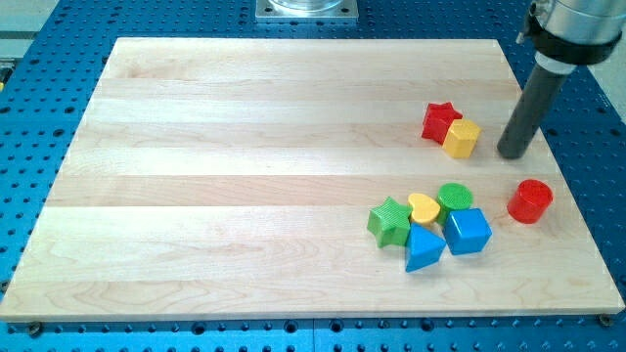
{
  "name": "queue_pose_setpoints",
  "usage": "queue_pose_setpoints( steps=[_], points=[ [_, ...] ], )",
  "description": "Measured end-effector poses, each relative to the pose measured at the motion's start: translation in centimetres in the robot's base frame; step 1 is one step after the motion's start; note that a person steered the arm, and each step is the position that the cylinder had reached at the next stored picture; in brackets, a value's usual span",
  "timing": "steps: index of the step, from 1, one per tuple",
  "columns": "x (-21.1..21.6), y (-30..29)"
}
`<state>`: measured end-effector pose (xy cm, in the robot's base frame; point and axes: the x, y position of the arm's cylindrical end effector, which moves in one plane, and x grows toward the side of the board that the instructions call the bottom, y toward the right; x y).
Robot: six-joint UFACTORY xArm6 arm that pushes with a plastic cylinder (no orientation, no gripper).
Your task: Slide the red star to the top left of the yellow heart
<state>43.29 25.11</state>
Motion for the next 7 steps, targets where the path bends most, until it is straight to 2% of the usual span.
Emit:
queue_pose_setpoints(
  steps=[1, 2, 3, 4, 6, 7],
  points=[
    [-0.7, 0.0],
    [-3.3, -0.5],
    [-7.6, -0.8],
    [-8.4, -4.5],
    [-3.3, -16.9],
    [-2.5, -19.2]
  ],
)
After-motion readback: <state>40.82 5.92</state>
